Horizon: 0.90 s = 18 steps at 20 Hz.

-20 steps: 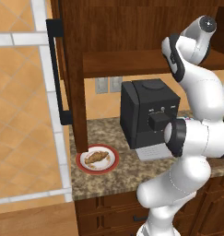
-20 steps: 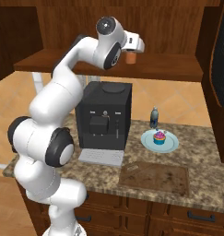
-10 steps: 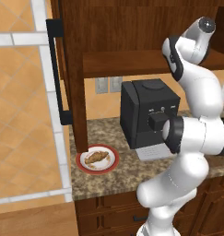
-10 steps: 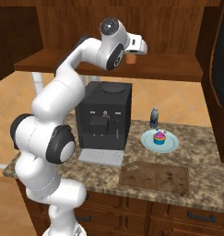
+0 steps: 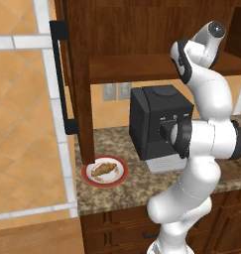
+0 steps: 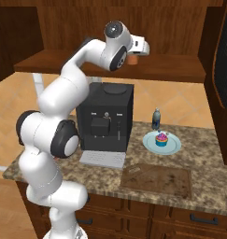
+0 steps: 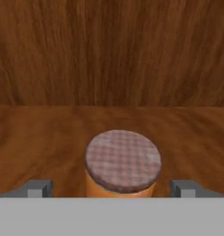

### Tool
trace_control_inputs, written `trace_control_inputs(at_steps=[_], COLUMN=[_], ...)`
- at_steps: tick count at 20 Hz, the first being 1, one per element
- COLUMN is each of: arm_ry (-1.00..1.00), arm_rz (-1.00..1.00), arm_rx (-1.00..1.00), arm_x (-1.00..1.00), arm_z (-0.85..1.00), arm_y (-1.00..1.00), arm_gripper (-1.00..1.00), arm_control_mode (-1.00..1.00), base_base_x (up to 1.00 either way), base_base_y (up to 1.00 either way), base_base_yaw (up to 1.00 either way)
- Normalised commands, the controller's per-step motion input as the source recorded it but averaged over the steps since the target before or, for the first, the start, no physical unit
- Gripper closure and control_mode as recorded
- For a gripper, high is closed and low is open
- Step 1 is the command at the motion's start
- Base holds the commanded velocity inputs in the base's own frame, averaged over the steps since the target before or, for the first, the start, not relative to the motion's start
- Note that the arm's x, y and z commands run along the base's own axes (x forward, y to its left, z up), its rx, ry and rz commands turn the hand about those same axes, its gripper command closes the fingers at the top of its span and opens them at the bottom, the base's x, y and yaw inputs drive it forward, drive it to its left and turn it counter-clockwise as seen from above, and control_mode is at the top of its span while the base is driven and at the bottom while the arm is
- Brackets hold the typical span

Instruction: From the different types of pastries on the counter, select a croissant and place it on the cutting board. Then retrieve a jar of jam from the cabinet and place it alongside the croissant on the cutting board.

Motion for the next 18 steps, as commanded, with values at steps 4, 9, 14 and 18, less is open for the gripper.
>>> trace_control_inputs(at_steps=[4,9,14,18], arm_ry=[0.01,0.03,0.00,0.00], arm_rz=[0.06,0.06,0.02,0.00], arm_rx=[0.00,0.00,0.00,0.00], arm_x=[0.11,0.05,0.00,-0.11], arm_z=[0.00,-0.02,0.00,0.00], arm_y=[-0.11,-0.06,0.00,0.00], arm_gripper=[-1.00,-1.00,1.00,1.00], arm_control_mode=[-1.00,-1.00,-1.00,-1.00], base_base_x=[0.00,0.00,0.00,0.00], base_base_y=[0.00,0.00,0.00,0.00], base_base_yaw=[0.00,0.00,0.00,0.00])
